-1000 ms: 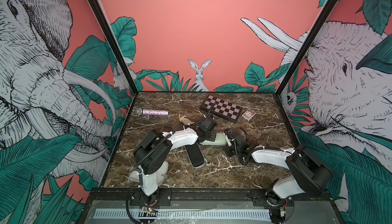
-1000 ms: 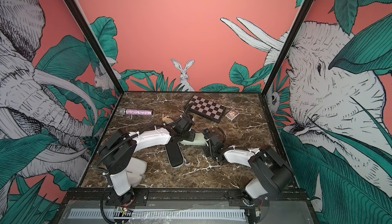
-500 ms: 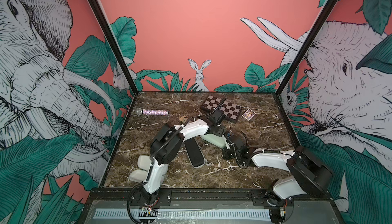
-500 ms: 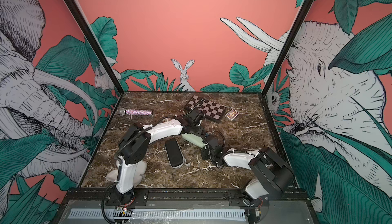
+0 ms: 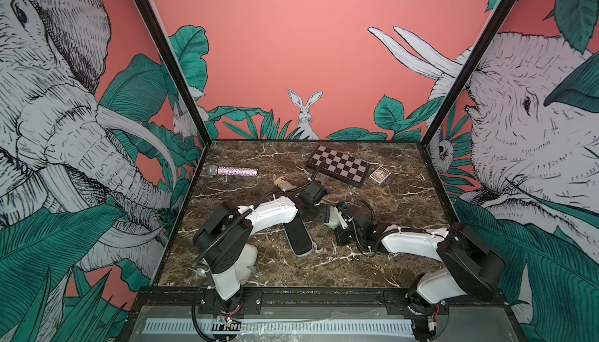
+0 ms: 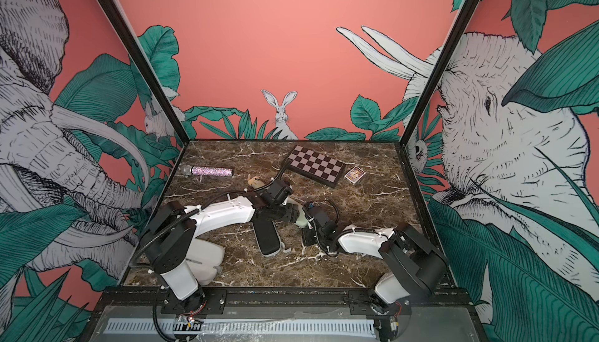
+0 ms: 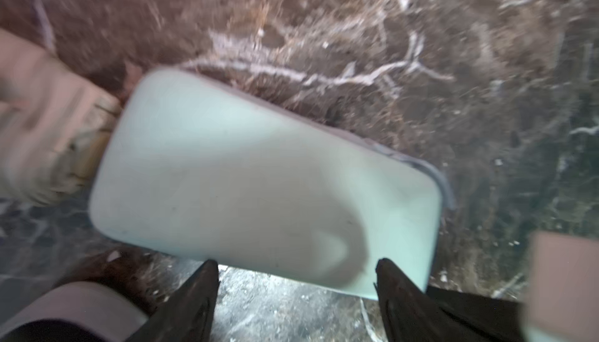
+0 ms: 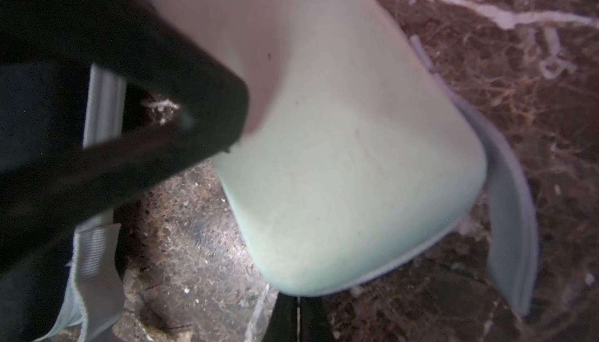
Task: Put umbrellas into zippered umbrella sleeves
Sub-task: Zip the zipper on the umbrella sleeve.
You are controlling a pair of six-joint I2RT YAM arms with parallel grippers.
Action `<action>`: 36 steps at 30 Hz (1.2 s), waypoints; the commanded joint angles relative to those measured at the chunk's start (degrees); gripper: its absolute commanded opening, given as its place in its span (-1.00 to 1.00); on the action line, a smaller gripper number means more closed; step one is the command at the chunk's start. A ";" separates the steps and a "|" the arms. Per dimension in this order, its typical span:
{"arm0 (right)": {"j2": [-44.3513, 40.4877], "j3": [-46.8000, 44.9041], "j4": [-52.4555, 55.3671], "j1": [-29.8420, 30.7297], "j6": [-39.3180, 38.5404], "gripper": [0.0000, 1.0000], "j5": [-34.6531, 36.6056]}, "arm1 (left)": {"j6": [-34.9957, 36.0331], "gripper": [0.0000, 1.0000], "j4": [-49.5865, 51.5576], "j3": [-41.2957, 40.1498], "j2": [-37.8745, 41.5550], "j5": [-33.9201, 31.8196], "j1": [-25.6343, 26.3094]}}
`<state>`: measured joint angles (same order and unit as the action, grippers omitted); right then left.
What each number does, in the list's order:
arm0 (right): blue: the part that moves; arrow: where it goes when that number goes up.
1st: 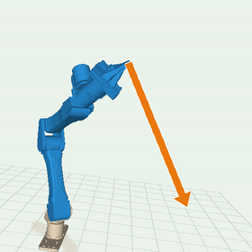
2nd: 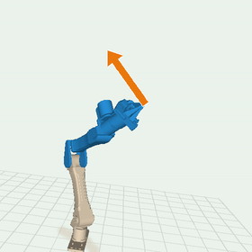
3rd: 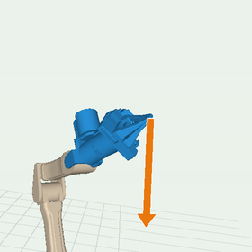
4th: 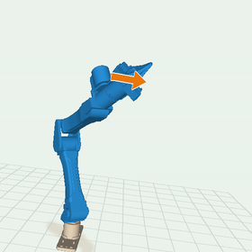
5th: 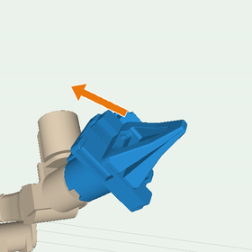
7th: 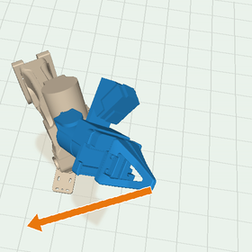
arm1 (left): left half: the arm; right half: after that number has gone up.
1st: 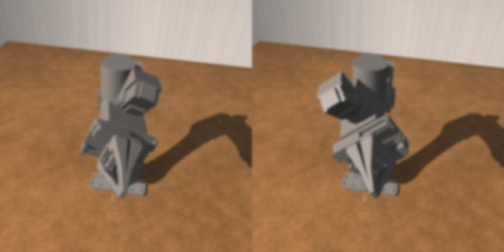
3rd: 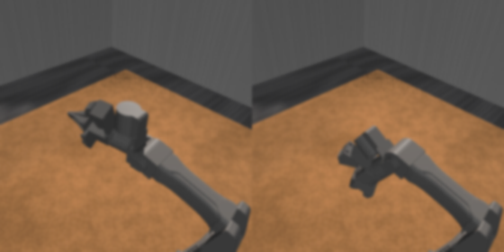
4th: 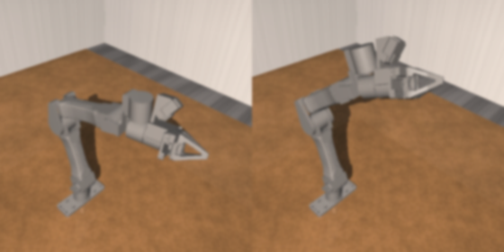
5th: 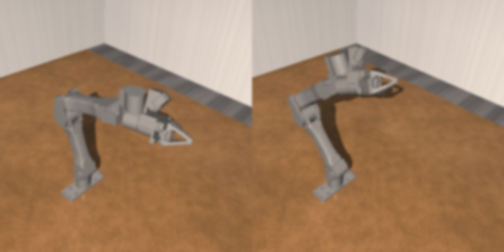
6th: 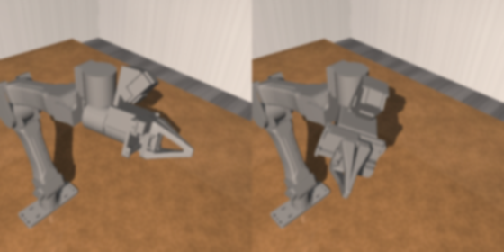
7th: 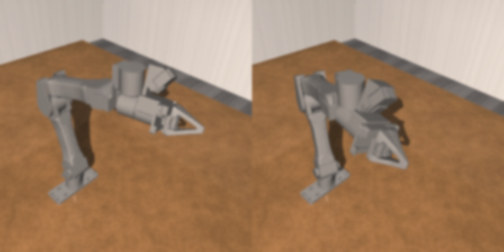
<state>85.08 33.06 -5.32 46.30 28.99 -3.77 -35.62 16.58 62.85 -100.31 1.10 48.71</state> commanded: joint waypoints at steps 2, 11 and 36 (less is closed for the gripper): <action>0.73 1.21 -1.16 0.10 0.47 -1.00 -0.71 | -5.03 0.57 -1.90 -2.24 0.21 1.69 0.25; 0.40 -1.39 -2.22 0.09 -0.85 -1.00 -1.52 | -3.67 0.66 -4.17 1.42 -6.56 -3.06 -1.08; 5.84 6.61 3.28 -13.51 -9.88 -1.00 12.13 | 3.09 -0.02 0.30 8.56 -18.39 -1.92 -6.26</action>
<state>89.30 38.41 -1.91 33.58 18.44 5.78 -34.65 6.31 74.00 -114.32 3.86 43.79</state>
